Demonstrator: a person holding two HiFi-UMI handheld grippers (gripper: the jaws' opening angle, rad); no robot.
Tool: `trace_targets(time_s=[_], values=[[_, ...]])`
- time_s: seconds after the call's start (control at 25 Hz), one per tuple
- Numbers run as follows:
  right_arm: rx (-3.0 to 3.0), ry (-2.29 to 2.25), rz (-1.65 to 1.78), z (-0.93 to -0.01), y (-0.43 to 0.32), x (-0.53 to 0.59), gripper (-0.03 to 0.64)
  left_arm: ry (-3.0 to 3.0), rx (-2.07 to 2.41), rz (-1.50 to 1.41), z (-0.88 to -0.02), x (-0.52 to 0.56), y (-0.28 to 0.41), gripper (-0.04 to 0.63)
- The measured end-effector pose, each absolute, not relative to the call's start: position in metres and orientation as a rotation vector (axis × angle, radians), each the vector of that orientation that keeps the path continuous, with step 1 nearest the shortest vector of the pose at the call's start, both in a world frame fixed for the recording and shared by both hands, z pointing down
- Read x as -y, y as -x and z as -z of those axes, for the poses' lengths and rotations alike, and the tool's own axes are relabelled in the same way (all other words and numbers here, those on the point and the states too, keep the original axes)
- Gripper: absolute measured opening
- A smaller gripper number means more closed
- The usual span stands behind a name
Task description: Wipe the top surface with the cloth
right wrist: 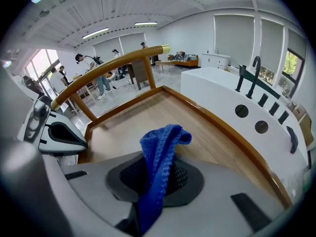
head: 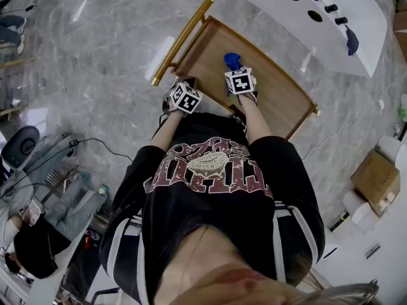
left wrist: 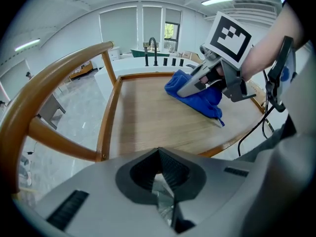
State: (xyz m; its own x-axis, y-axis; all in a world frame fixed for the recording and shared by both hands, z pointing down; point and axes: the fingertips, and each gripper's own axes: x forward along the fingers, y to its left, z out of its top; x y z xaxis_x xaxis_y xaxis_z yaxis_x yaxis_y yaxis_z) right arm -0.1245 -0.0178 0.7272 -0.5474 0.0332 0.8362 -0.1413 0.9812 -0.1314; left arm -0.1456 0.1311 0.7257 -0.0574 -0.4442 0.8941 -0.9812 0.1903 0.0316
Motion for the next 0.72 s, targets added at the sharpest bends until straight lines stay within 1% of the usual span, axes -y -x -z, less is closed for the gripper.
trace_targets(time_s=[0.2,0.4,0.72], values=[[2.153,-0.054,-0.229,-0.726,0.135,0.013,0.064,-1.382,1.650,-0.806,-0.725,-0.131,0.146,0.049],[2.166,-0.037,-0.221,-0.727,0.147,0.008,0.064,-1.382,1.660,-0.718,-0.719,-0.131,0.145,0.049],[2.179,-0.001,-0.218,-0.726,0.167,-0.003,0.064,-1.373,1.661,-0.704,-0.719,-0.136,0.144,0.049]])
